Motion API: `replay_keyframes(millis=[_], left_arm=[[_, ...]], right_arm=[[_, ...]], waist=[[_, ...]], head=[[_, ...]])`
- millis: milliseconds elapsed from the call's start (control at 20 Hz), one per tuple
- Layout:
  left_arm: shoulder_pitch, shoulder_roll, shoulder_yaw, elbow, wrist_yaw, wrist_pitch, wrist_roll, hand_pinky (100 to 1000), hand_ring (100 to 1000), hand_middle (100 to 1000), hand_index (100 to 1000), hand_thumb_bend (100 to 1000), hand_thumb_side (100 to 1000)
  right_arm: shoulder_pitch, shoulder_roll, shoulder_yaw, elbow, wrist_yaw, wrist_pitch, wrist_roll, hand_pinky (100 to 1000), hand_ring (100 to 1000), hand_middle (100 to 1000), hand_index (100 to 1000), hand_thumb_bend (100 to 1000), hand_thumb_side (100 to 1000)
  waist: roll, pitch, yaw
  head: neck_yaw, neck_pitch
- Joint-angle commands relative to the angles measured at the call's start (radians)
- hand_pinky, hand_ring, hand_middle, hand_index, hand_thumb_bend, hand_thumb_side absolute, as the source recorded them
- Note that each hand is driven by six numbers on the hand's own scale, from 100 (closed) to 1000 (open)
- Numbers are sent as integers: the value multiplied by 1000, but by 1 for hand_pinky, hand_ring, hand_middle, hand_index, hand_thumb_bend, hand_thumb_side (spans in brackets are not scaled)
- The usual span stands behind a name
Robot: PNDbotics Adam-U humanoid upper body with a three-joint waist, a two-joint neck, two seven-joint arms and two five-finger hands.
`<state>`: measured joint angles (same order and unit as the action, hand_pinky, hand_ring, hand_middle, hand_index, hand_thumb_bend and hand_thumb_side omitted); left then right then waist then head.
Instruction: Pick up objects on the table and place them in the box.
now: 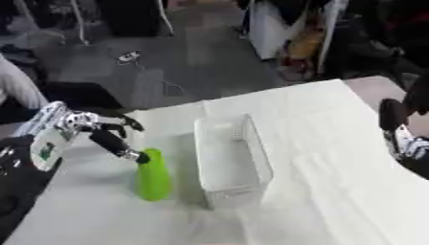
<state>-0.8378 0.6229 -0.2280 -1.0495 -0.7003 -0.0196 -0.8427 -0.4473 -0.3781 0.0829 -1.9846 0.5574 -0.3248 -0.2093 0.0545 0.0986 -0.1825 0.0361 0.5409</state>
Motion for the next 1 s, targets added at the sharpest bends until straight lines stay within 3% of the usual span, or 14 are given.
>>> replay_keyframes(millis=[50,600,1000], left_arm=[[-16,24,2,-6,-13,4,-8,606,887,1000,997,565,619],[-25,23,13,-30,-8,22,-48,609,888,1000,1000,552,627],[-35,21,22,-55,-6,42,-64,607,887,1000,998,483,639]], right_arm=[[-15,-12,-6,-15,-3,0,3,135,302,299,359,306,451],[-15,-11,-6,-15,-3,-1,3,135,302,299,359,305,449],[-15,-11,-6,-15,-4,-1,3,135,302,299,359,305,448]], waist=[[-1,-15,0],[1,-18,-1],[2,-20,-1]], head=[[9,-8],[6,-9],[5,-10]])
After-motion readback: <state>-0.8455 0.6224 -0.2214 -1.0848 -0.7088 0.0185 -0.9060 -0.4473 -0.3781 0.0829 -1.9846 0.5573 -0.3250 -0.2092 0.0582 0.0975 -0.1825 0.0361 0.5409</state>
